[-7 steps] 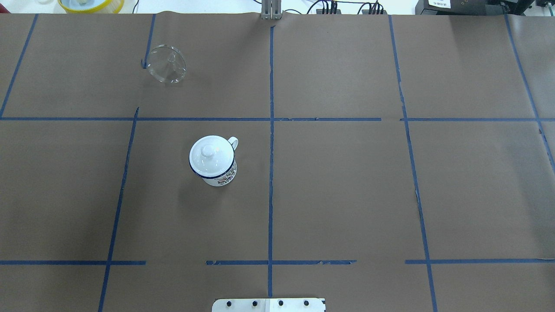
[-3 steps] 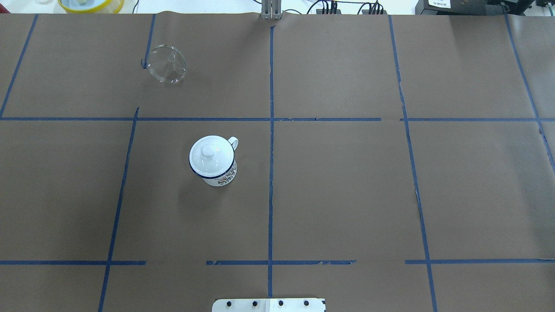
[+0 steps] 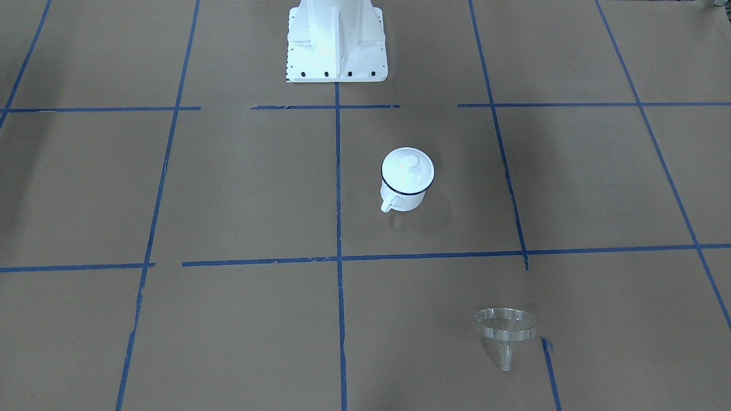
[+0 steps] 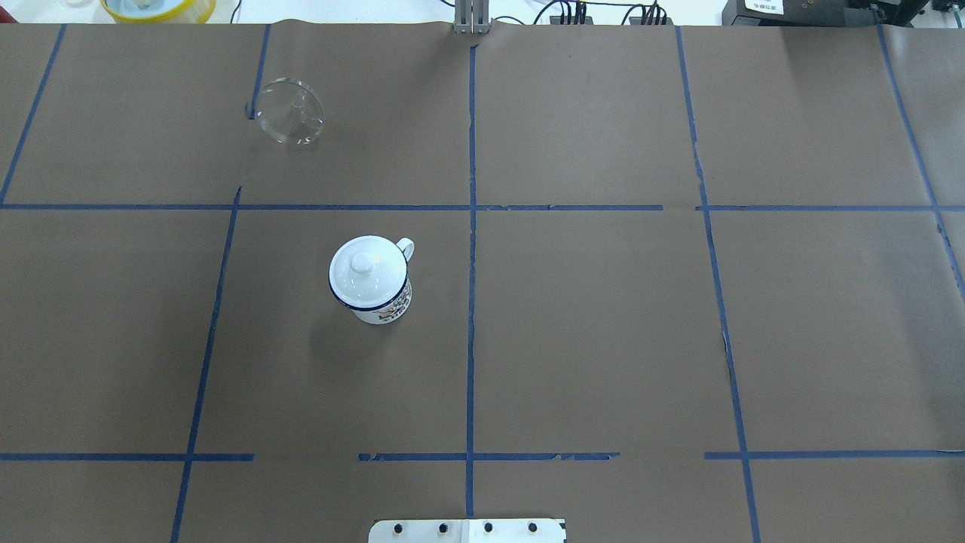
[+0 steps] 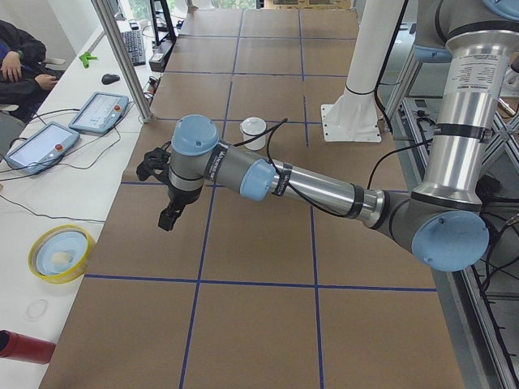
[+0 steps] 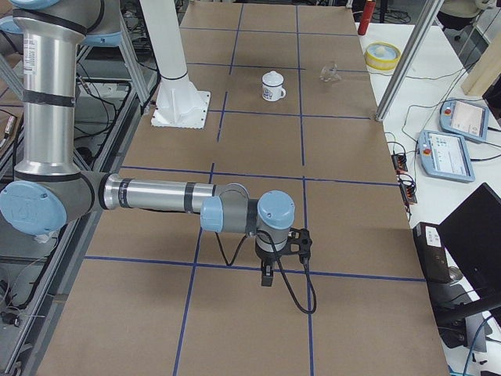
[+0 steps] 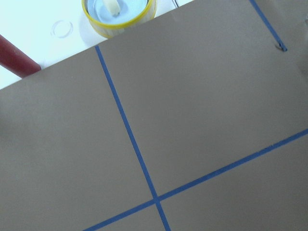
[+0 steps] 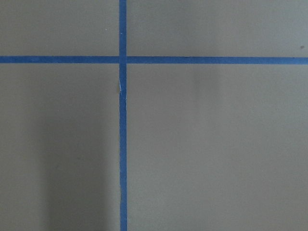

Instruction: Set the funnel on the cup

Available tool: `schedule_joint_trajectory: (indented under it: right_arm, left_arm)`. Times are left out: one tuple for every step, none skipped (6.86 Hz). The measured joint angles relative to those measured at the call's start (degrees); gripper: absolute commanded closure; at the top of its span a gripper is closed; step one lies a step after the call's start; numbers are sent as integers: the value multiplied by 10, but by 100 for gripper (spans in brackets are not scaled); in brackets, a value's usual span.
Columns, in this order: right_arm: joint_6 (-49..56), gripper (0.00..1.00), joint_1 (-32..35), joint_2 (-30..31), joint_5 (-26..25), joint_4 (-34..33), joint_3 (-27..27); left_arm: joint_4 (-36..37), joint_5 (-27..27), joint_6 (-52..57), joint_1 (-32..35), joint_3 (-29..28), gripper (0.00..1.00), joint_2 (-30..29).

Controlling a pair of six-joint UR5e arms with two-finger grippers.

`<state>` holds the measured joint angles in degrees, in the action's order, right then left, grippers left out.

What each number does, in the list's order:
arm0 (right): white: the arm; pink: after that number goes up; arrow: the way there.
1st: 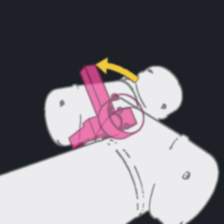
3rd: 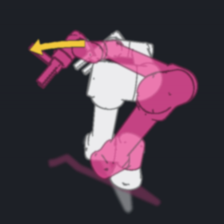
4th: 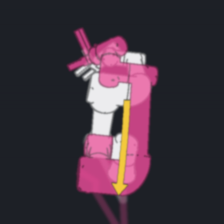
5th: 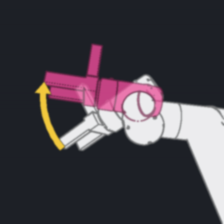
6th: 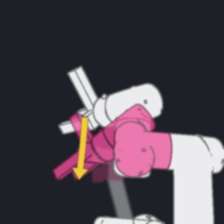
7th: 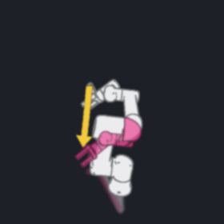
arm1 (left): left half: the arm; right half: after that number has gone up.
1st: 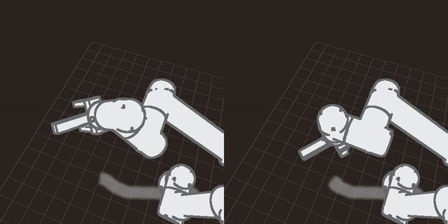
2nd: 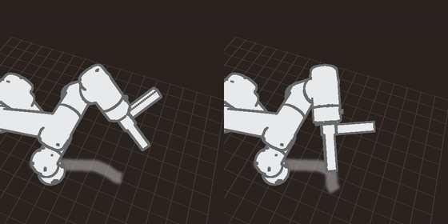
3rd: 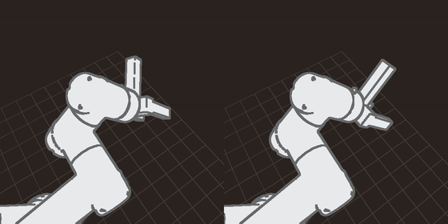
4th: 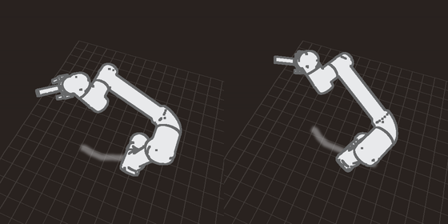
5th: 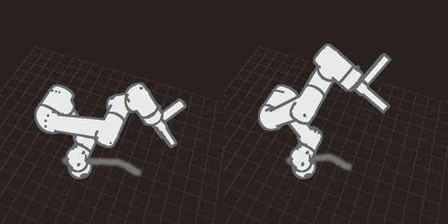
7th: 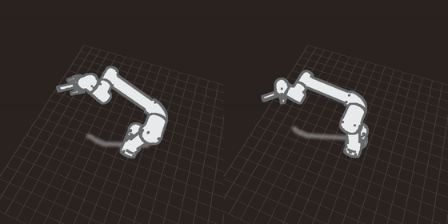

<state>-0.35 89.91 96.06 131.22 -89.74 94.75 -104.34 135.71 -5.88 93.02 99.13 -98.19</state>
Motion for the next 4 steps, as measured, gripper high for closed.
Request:
schedule_joint_trajectory:
  right_arm:
    - [0,0,0,0,0,0,0]
    - [0,0,0,0,0,0,0]
    - [0,0,0,0,0,0,0]
    - [0,0,0,0,0,0,0]
  left_arm:
    - [-75,2,-145,-17,2,0,-6]
    - [-147,1,-296,-49,4,0,-9]
    - [-212,-10,-440,-84,5,0,-12]
    - [-270,-43,-594,-124,5,0,-25]
